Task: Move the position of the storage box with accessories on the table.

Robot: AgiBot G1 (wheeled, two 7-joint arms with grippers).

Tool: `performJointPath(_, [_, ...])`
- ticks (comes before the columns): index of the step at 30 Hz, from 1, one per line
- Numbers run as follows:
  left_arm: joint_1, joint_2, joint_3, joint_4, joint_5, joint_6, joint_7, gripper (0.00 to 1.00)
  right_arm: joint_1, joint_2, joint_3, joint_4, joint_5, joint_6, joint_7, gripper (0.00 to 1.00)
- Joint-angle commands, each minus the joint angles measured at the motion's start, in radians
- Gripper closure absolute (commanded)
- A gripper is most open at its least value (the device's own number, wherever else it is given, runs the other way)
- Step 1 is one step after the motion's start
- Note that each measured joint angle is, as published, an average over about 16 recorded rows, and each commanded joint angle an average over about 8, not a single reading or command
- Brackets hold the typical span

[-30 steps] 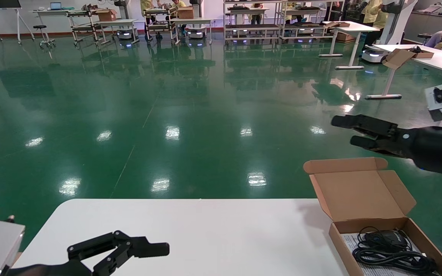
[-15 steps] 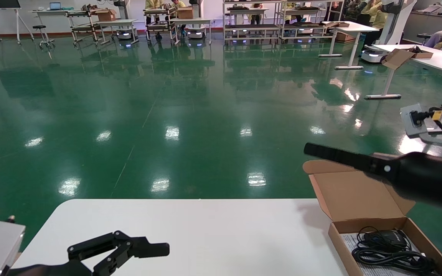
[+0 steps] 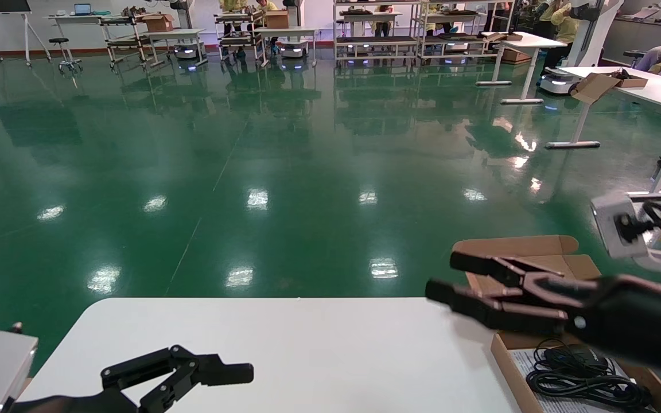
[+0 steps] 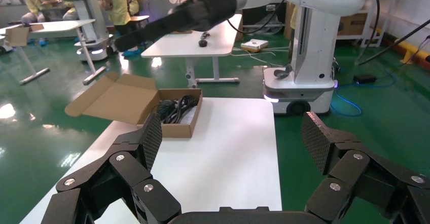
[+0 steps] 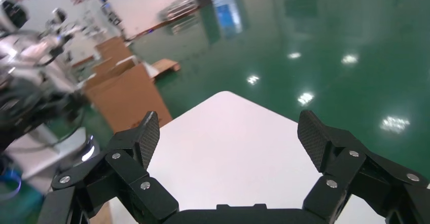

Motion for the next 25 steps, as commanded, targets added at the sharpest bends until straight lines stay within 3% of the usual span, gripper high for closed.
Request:
performJointPath(1, [0.0, 0.0, 0.0, 0.0, 0.0, 0.0, 0.0, 0.0, -0.029, 0.009, 0.023, 0.041, 0.003, -0.014, -0.024, 0.0])
performJointPath(17, [0.0, 0.0, 0.0, 0.0, 0.0, 0.0, 0.0, 0.0, -0.259, 0.083, 0.205, 0.371, 0.03, -0.13, -0.217, 0.0])
performJointPath(25, [0.0, 0.0, 0.0, 0.0, 0.0, -0.001, 0.0, 0.0, -0.325, 0.103, 0.257, 0.467, 0.038, -0.165, -0.269, 0.0])
